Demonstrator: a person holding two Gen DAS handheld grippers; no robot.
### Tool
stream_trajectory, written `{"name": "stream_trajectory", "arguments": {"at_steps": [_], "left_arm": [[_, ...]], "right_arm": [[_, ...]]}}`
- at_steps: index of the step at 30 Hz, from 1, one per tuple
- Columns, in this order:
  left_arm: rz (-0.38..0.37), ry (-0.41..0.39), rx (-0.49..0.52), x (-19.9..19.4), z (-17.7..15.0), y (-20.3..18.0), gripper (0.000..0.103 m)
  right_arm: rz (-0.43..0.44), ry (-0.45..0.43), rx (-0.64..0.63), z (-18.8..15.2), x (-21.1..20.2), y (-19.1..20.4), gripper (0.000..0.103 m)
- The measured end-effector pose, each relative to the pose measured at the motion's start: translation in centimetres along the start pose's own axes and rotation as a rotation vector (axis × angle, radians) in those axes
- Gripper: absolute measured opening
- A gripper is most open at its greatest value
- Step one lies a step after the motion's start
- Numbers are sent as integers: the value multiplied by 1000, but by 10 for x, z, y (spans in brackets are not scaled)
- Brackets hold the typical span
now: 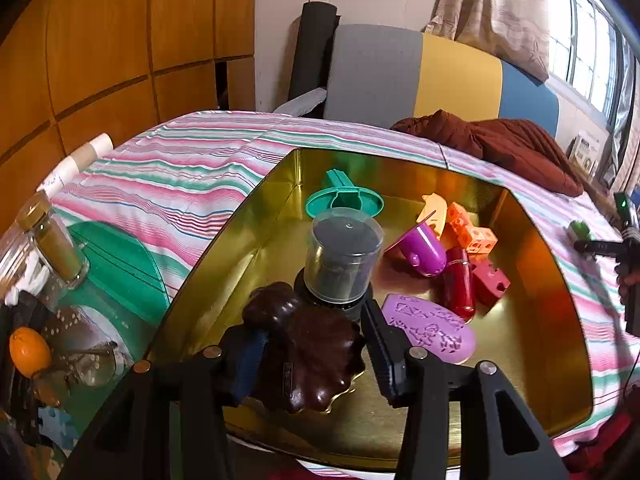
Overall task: Organize rigid objects
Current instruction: 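Carry the brown ball over the gold tray and open the left tool, then carry the green repeller to the gold tray and release it with the right tool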
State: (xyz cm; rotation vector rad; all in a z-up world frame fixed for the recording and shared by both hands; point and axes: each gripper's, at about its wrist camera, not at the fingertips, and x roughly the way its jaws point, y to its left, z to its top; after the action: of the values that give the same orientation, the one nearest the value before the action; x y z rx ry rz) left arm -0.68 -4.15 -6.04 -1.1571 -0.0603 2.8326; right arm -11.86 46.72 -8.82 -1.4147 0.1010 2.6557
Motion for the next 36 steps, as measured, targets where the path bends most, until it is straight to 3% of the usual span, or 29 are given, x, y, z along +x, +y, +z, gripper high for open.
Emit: {"name": "stream_trajectory", "arguments": {"at_steps": [3, 6, 10, 18, 27, 36], "left_arm": [[-54, -14, -46, -2, 1, 2, 49], [-48, -15, -39, 2, 4, 0, 49], [-71, -34, -45, -2, 5, 0, 49], [-86, -87, -112, -26, 5, 12, 50], [-143, -110, -127, -44, 0, 6, 51], [-167, -95, -110, -47, -5, -5, 51]], "right_arm": [[10, 12, 11, 0, 0, -2, 49], [9, 36, 13, 1, -1, -2, 49], [23, 79, 42, 3, -5, -3, 34], [60, 101, 88, -10, -16, -5, 34], [191, 97, 127, -30, -50, 19, 33], [308, 108, 85, -54, -79, 65, 32]]}}
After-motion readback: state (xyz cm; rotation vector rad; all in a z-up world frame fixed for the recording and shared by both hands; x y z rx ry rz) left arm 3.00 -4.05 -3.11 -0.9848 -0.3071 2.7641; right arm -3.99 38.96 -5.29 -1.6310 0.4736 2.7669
